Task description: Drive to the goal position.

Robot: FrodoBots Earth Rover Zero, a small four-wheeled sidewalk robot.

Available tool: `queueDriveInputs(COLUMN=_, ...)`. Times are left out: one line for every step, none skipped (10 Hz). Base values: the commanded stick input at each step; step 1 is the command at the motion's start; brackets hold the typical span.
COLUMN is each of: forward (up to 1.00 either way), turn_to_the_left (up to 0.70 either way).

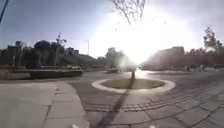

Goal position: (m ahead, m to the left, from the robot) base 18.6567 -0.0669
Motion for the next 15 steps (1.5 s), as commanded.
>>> queueDriveInputs(forward=0.0, turn_to_the_left=-0.7)
queueDriveInputs(forward=0.0, turn_to_the_left=-0.7)
queueDriveInputs(forward=0.0, turn_to_the_left=-0.7)
queueDriveInputs(forward=0.0, turn_to_the_left=-0.7)
queueDriveInputs(forward=0.0, turn_to_the_left=-0.7)
queueDriveInputs(forward=0.0, turn_to_the_left=-0.7)
queueDriveInputs(forward=0.0, turn_to_the_left=-0.7)
queueDriveInputs(forward=0.0, turn_to_the_left=-0.7)
queueDriveInputs(forward=0.0, turn_to_the_left=-0.7)
queueDriveInputs(forward=0.0, turn_to_the_left=-0.7)
queueDriveInputs(forward=0.0, turn_to_the_left=-0.7)
queueDriveInputs(forward=0.0, turn_to_the_left=-0.7)
queueDriveInputs(forward=0.0, turn_to_the_left=-0.7)
queueDriveInputs(forward=0.0, turn_to_the_left=-0.7)
queueDriveInputs(forward=0.0, turn_to_the_left=-0.7)
